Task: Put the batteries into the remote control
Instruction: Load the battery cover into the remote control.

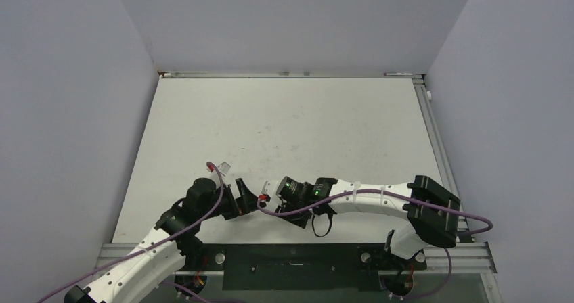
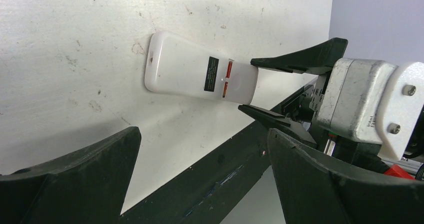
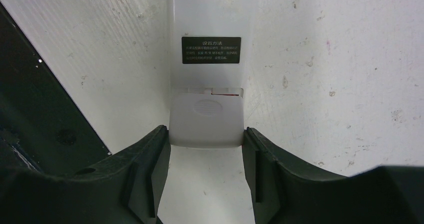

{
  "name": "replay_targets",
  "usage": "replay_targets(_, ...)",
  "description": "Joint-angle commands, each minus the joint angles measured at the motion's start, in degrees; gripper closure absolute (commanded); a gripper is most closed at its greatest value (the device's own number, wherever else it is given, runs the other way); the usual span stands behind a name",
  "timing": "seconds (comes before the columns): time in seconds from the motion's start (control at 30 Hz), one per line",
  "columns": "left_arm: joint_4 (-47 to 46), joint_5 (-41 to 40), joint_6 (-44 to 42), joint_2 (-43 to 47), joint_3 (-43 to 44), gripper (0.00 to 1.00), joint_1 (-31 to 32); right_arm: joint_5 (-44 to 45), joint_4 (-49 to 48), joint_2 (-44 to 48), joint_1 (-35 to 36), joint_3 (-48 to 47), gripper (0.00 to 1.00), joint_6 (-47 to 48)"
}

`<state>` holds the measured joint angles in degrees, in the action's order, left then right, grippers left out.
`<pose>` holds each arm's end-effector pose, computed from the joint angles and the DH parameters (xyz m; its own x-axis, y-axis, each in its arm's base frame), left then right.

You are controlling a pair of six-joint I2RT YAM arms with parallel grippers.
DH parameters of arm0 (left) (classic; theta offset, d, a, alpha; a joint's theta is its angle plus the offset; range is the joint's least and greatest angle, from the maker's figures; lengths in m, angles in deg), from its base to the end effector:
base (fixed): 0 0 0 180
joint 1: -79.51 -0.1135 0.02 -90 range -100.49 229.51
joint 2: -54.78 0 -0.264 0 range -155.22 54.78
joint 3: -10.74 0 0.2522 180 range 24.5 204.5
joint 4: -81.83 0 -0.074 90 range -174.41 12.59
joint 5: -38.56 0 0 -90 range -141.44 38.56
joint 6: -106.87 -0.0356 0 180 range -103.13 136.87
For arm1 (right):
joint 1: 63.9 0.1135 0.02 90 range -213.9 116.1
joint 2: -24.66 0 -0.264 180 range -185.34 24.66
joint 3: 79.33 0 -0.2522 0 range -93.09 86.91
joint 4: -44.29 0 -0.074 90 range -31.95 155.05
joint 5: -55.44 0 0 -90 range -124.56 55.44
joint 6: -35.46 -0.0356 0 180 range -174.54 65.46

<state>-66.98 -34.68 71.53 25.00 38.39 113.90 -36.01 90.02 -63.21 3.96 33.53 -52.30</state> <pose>0.1041 -0.0837 0.1759 -0.8656 -0.3541 -0.3541 0.0581 0.6314 -0.7733 0.1084 0.2688 0.1876 -0.3089 -0.8629 -0.4000 -0.9426 0.3339 0.0076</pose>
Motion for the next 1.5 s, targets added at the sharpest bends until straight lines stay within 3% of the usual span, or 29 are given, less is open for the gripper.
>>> replay_targets(0.0, -0.8, 0.7, -0.8, 0.4, 2.1, 0.04, -0.3, 1.3, -1.9, -0.1, -0.4, -2.3, 0.92, -0.6)
replay_targets(1.47, -1.4, 1.3, -0.7, -0.2, 2.0, 0.04, -0.3, 1.0, -1.4, -0.1, -0.5, -0.8, 0.91, 2.4)
